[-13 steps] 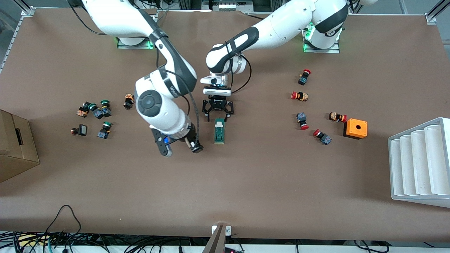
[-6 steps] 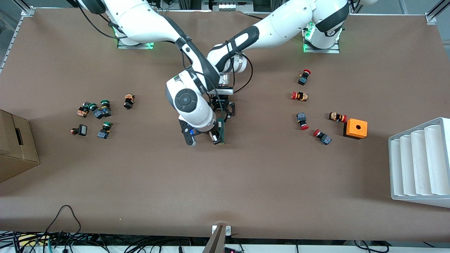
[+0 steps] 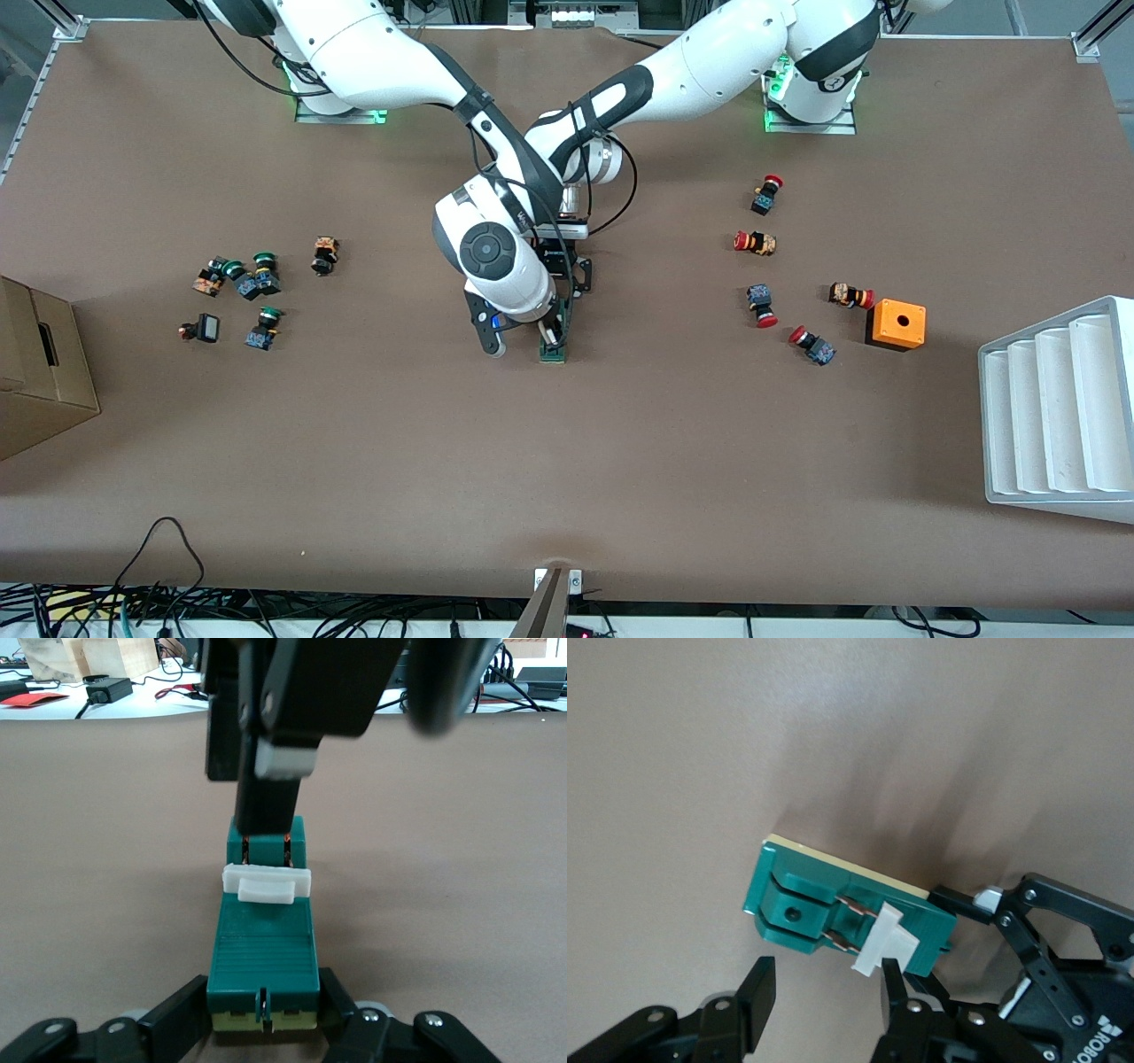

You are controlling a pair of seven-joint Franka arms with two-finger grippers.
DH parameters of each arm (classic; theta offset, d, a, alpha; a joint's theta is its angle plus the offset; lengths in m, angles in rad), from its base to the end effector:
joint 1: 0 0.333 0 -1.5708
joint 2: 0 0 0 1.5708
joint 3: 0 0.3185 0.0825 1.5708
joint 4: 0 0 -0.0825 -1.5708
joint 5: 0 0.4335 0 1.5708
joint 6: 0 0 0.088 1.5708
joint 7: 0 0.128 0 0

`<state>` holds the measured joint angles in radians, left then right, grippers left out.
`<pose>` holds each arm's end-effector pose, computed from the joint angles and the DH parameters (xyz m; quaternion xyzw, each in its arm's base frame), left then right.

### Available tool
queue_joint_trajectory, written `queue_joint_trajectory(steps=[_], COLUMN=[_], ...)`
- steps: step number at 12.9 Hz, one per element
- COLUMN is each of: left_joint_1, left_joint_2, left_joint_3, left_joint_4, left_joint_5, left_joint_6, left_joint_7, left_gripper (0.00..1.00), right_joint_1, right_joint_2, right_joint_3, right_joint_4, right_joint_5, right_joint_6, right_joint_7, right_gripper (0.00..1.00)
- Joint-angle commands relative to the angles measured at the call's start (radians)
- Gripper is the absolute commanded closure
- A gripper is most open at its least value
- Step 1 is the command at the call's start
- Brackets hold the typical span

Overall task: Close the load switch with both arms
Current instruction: 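Swing the white handle upright with the right gripper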

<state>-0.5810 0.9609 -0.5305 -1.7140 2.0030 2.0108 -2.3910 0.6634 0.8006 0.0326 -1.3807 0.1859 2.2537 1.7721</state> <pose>0.3812 -0.5769 0.0377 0.8652 -0.0015 0.5015 0.0049 0.6010 0.5067 0.1944 -0.8220 0.5619 0.0689 0.0622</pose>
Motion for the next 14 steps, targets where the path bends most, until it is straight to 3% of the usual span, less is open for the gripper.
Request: queue_joint_trajectory(steps=[1,5,14], left_joint_1=[-0.003,-0.003,0.0], left_joint_2=[0.05,0.052,0.053], left_joint_3=[0.027,0.027,0.027], left_joint_4=[0.063,0.063,0.062], left_joint_5=[0.043,0.043,0.043], left_joint_6=[0.06,0.06,0.06], left_joint_7=[0.006,0.001,-0.046], left_gripper=[0.78,0.78,0.78], right_joint_1=[0.002,-0.005,-0.005], right_joint_2=[-0.066,-0.123,-0.089], right_joint_3=[0.009,0.027,0.029], right_joint_4=[-0.099,-0.181,-0.213], right_joint_5=[-0.019,-0.025,-0.06], right_joint_6=[0.03,0.05,0.173], right_joint_7=[0.032,0.026,0.032], right_gripper=[0.44,0.44,0.44])
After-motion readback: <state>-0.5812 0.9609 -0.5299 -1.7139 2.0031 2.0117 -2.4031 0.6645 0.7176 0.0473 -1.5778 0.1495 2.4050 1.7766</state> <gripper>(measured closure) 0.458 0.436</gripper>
